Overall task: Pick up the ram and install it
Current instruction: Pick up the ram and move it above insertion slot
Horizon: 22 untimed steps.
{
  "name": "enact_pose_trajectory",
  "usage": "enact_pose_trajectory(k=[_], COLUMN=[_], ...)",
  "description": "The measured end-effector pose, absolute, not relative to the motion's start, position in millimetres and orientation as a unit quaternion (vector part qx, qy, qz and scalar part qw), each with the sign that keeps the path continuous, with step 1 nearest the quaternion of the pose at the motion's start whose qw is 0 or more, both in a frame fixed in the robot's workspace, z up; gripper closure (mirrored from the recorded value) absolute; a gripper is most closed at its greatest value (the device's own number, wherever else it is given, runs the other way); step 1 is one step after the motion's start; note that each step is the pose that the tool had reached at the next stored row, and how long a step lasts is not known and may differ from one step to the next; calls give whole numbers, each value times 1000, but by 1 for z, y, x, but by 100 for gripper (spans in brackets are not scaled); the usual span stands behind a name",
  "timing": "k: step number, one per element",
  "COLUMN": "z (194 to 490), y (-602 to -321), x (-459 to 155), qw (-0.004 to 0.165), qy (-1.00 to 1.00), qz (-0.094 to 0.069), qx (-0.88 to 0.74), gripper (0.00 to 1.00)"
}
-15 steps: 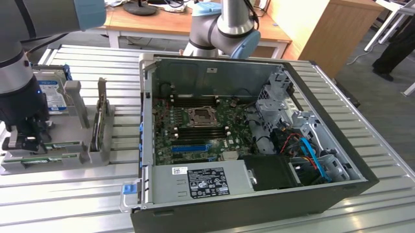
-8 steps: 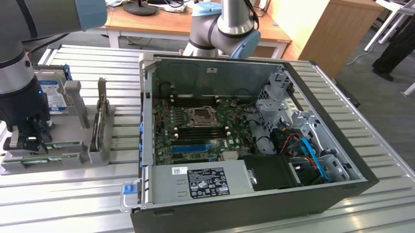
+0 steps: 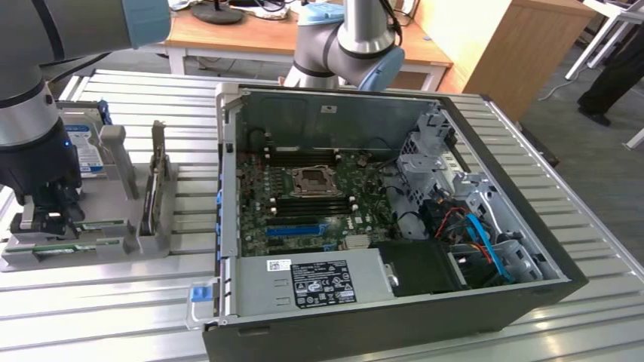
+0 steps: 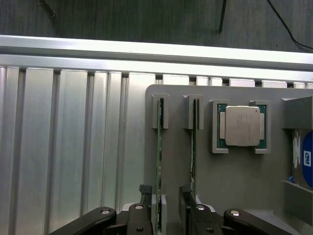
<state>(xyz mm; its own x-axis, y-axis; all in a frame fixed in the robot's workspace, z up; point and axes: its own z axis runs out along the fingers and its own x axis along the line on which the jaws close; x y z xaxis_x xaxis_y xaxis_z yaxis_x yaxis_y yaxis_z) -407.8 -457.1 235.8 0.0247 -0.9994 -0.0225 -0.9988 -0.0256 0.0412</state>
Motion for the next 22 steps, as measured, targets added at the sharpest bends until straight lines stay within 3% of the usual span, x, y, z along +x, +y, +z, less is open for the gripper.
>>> enact_pose_trajectory(k=[22], z=[217], y=[-457], x=[-408], qw=[7], qy=[-698], qz=[-22], qx=[716], gripper=[64])
